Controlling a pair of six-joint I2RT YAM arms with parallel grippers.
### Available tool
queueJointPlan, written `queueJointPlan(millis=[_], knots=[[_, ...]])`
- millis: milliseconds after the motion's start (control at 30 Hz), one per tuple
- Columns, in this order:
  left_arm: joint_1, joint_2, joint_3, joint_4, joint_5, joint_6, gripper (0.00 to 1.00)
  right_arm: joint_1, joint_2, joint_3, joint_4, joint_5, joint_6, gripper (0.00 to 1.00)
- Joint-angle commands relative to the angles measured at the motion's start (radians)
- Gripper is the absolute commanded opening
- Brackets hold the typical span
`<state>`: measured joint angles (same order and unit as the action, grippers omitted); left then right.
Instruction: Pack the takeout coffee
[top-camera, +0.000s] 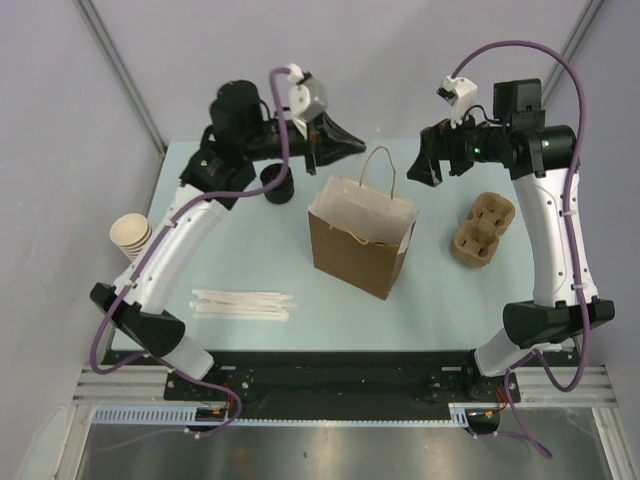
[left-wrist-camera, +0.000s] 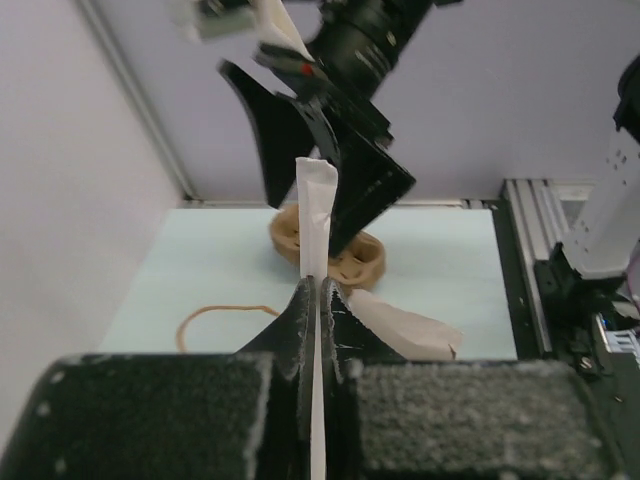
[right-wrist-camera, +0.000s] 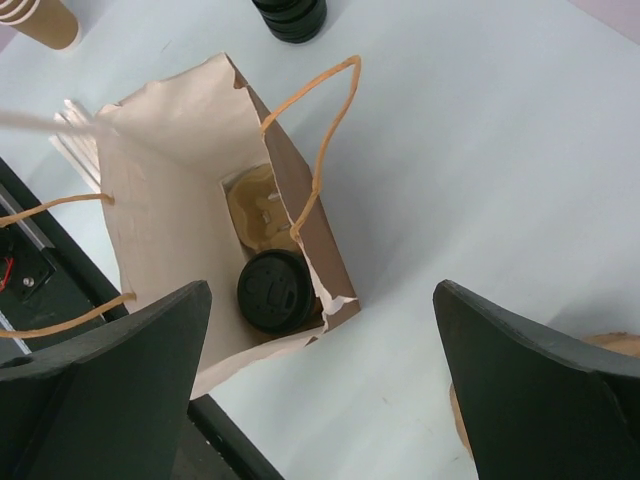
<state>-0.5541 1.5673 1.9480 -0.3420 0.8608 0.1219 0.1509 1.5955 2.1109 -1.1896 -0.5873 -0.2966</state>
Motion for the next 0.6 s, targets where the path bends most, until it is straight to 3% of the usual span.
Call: queueJointPlan(millis=[0, 133, 333, 567], knots=[[-0.065, -0.027, -0.139, 0.196, 0.049, -0.024, 0.0, -0.01, -0.066, -0.018, 0.025, -0.025, 0.02, 1.0], [-0.087, -0.018, -0.191, 0.135, 0.046, 0.06, 0.0, -0.014, -0.089, -0.037, 0.021, -0.026, 0.019, 1.0], [-0.092, -0.044, -0.302, -0.018, 0.012, 0.312, 0.0, -0.017, -0.115, -0.071, 0.013, -0.02, 0.01, 1.0], [-0.092, -0.064, -0.423, -0.083, -0.043, 0.421, 0.06, -0.02, -0.126, -0.094, 0.008, -0.016, -0.003, 1.0]])
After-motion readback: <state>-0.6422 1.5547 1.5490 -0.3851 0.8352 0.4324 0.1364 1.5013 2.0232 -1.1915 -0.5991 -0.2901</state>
